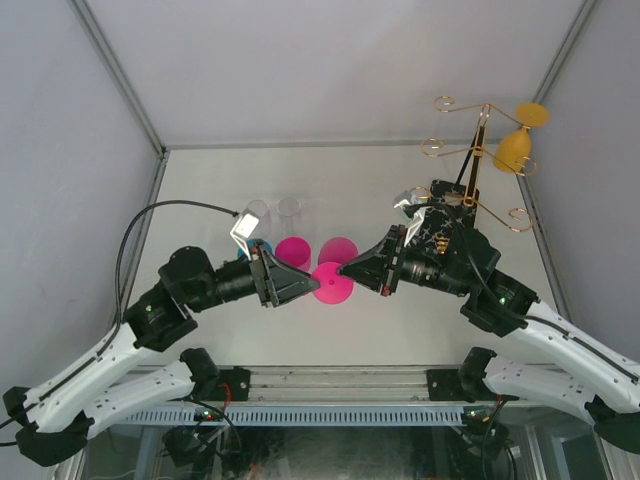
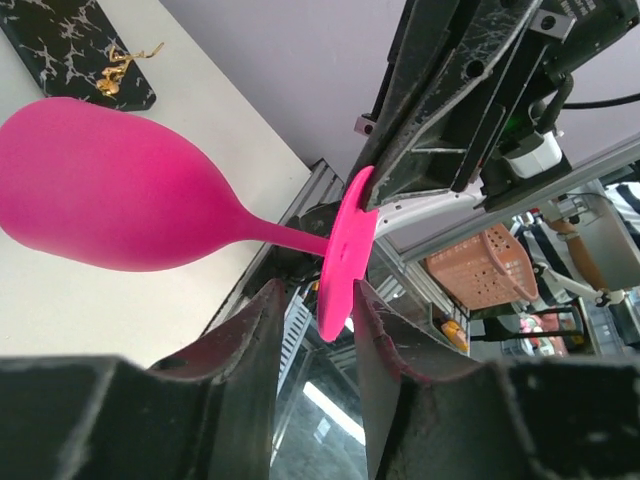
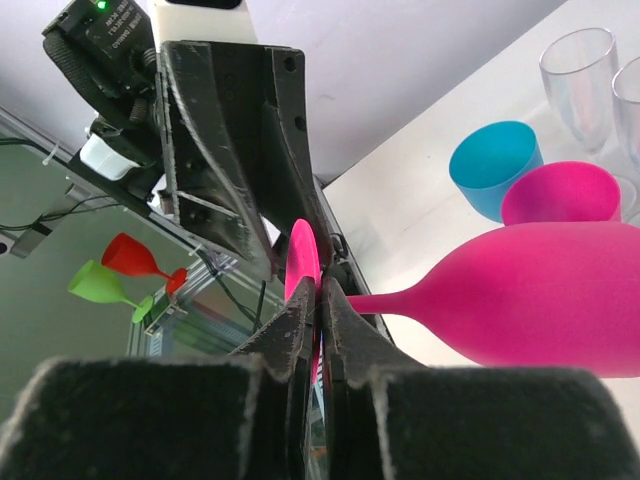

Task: Take the wine glass off the wine glass rack
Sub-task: Place the wine glass at the center of the board.

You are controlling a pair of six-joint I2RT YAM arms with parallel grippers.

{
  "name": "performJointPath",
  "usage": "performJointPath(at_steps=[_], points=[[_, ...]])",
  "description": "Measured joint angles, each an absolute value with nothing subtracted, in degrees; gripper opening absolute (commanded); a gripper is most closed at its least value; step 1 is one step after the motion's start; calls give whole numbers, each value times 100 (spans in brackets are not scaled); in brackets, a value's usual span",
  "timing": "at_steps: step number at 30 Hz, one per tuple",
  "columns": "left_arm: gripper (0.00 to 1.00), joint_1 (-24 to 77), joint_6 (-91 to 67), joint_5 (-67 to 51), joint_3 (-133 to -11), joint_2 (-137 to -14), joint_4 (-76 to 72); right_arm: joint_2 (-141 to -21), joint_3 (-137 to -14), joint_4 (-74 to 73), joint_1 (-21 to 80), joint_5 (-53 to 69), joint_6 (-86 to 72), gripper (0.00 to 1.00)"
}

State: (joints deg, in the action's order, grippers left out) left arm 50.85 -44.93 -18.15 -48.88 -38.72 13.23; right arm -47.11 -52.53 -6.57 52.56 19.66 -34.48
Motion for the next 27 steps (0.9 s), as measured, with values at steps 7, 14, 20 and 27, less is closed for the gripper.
performJointPath(at_steps=[7,14,20,27], points=[[7,5227,-4484,-1776,-4893,-4093,1107,-4692,-5253,-652,5258,2034,-3459,0],[0,5297,-4442,-1887,-4908,-4128,982,-4641,-5251,-661,5262,2003,-3446,15],[0,5325,-4423,-1925,-4908,-4204,819,-4377,-5251,-893,5264,1968,-3441,45],[0,5330,-4331,-1922,-4908,-4222,799,-4294,-5183,-1343,5271,1968,-3874,55]])
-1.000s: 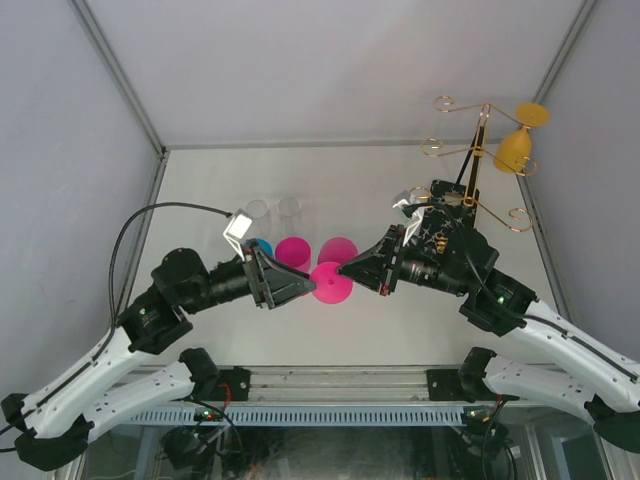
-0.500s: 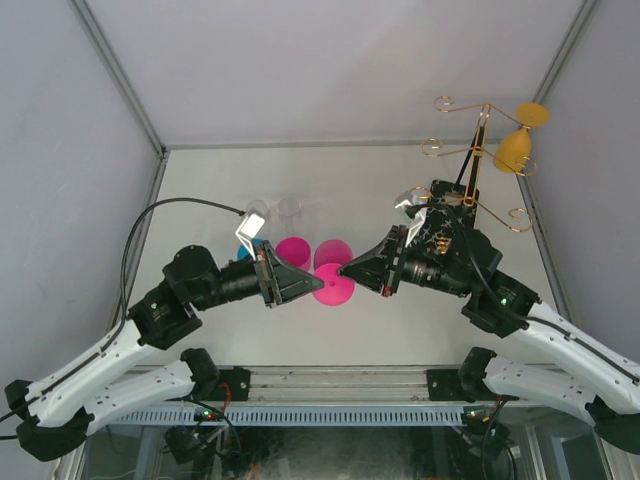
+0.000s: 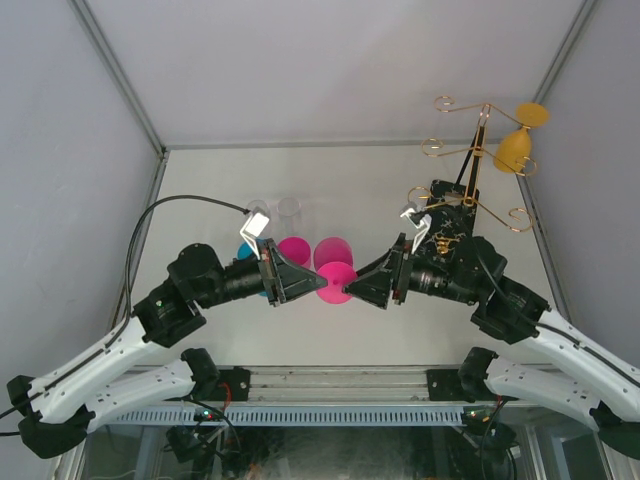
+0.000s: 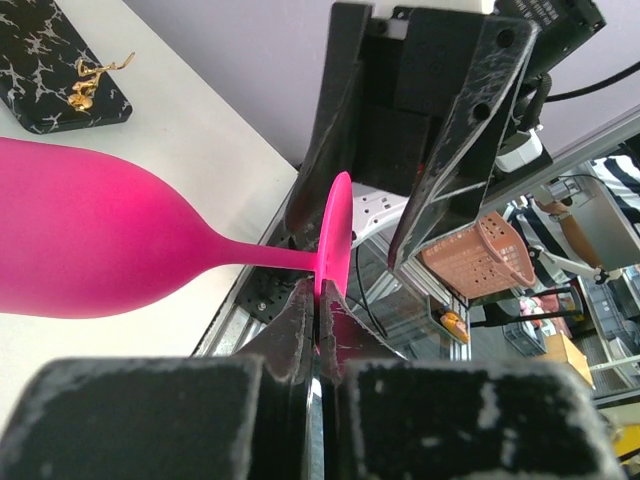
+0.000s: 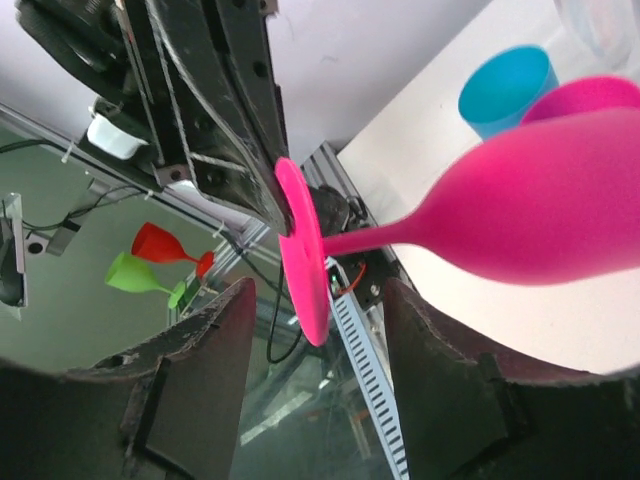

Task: Take the wine glass off the wine glass rack
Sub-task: Place the wine glass at the center of the board.

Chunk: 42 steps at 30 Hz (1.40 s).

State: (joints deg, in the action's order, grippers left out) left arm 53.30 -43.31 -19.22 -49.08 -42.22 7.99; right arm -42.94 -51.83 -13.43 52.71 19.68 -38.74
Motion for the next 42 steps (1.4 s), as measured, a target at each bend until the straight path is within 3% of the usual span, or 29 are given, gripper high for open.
performJointPath(at_steps=[2,7,17,21,26,28,31,33,37,42], points=[[0,5330,-4292,-1918,-4908,-4224,799,-4289,-5033,-1304,5293,2003,-4080,56],[0,5330,-4246,-1907,-4908,-4263,797,-4366,-4606,-1081,5358,2010,-4504,45],[0,5330,-4224,-1835,-4908,-4307,799,-4442,-4515,-388,5384,2025,-4779,7],[0,5332,-4224,-1820,-4908,-4294,799,-4438,-4469,-266,5384,2045,-4842,0],[1,5336,-4230,-1820,-4908,-4268,797,-4434,-4456,-198,5384,2088,-4880,0],[10,5336,-4230,-1817,-4908,-4268,794,-4434,-4456,-196,5384,2093,-4875,0],[36,5336,-4202,-1802,-4908,-4254,799,-4427,-4453,-180,5426,2084,-4834,0],[43,5336,-4174,-1739,-4908,-4235,797,-4414,-4451,-185,5492,2060,-4733,0],[69,5336,-4136,-1605,-4908,-4106,812,-4309,-4449,-237,5728,1850,-4217,0],[90,5336,-4073,-1103,-4908,-3697,1094,-4034,-4440,-462,6134,1227,-3258,0]])
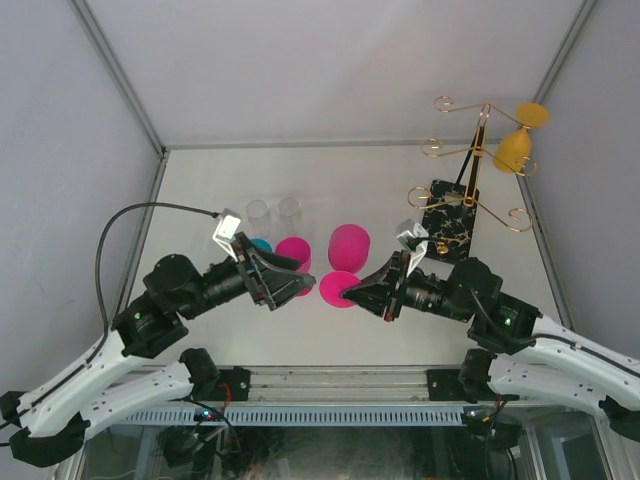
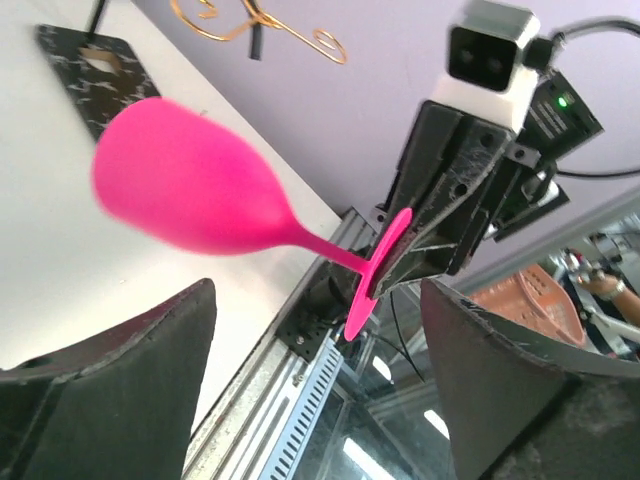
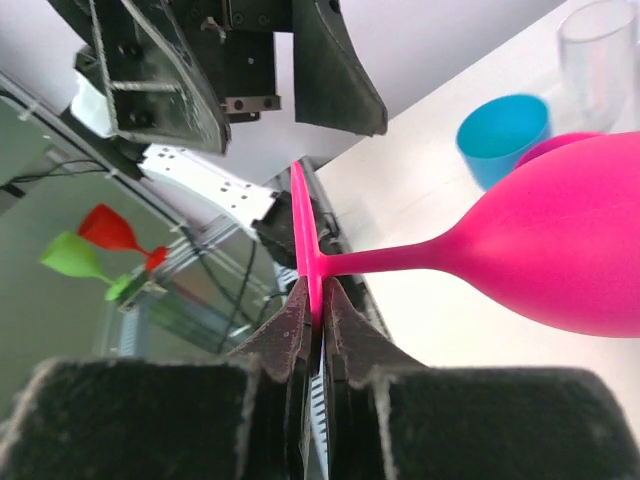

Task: Take the wine glass off the wine glass rack
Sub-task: Place the wine glass at the center of the board.

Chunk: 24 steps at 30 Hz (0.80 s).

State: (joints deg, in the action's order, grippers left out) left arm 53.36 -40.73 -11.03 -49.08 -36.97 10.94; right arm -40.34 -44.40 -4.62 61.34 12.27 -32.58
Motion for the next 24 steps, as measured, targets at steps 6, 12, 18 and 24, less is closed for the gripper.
performJointPath(at_steps=[6,12,18,24], points=[[94,5336,-4029,-158,-4912,-3096,1732,-3983,-4438,-836,7072,231,-1533,0],[95,5336,-4014,414,-4934,-2845,2123,-4278,-4438,-1219,8858,-1275,928,0],[95,5336,-3988,648,-5019,-2842,2410,-4818,-4331,-1415,9614,-2591,2486,0],[97,5336,-3988,740,-5065,-2847,2502,-5140,-4095,-1433,9791,-3203,3201,0]])
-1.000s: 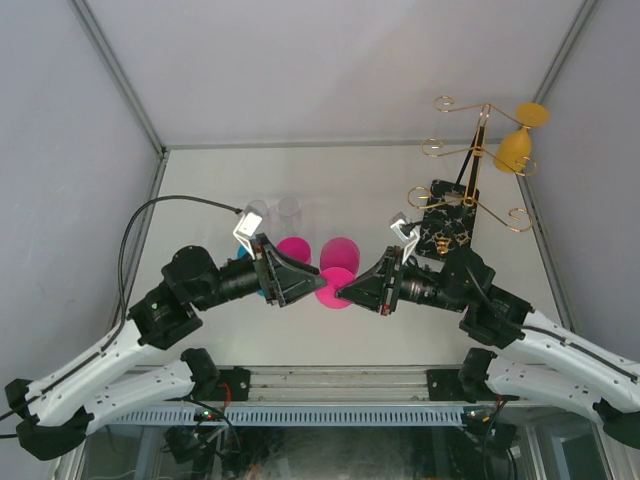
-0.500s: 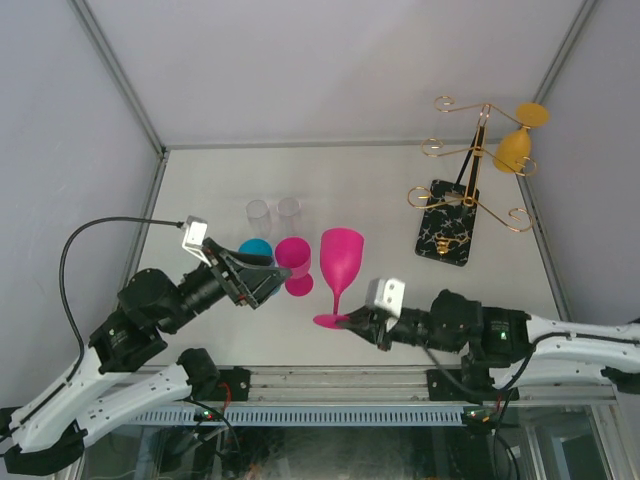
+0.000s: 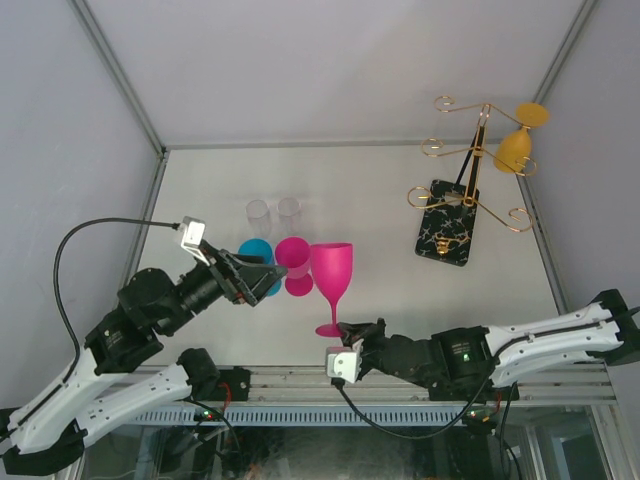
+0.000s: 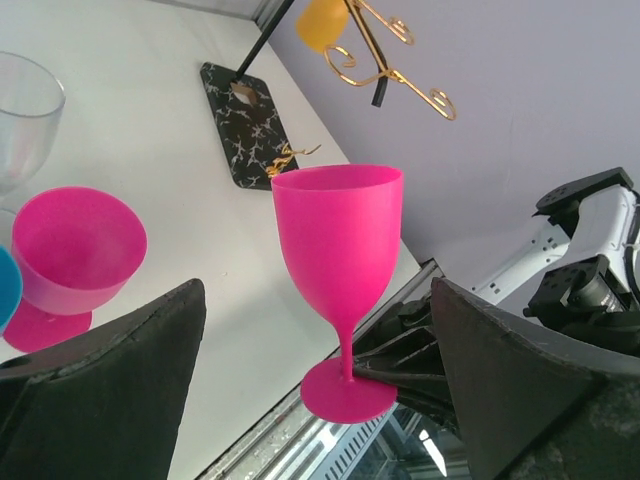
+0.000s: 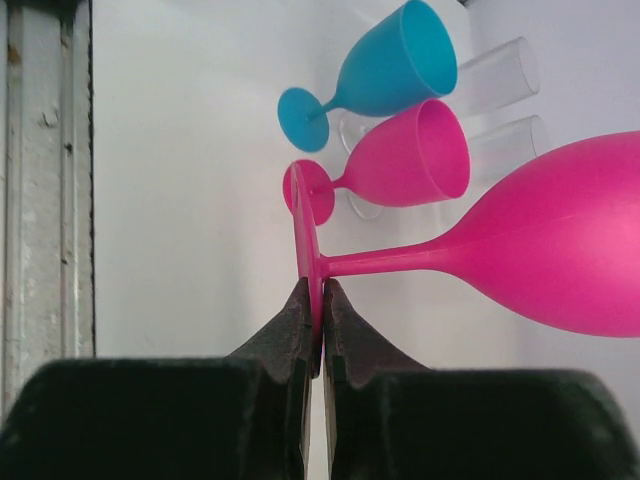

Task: Take the wine glass off the wine glass rack
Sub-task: Place the wine glass at the center of the board.

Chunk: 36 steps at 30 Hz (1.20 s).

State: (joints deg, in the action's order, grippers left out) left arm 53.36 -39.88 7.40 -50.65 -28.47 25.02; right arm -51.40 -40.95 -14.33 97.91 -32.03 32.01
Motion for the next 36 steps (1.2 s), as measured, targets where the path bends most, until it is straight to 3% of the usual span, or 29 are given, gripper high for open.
performJointPath(at_steps=[10,21,36], points=[[93,5336,-3769,639,-5430,-3343,2803,-5496,-3336,-1234,9990,-3321,3813,0],[87,5339,-3581,-283,-5570,-4193,2869,-6007,-3068,-746,10040,-3122,4484,0],[68,5341,-3465,-1422,-5586,-4720,3133,-5948,-3068,-694,9907,-2845,5028,0]])
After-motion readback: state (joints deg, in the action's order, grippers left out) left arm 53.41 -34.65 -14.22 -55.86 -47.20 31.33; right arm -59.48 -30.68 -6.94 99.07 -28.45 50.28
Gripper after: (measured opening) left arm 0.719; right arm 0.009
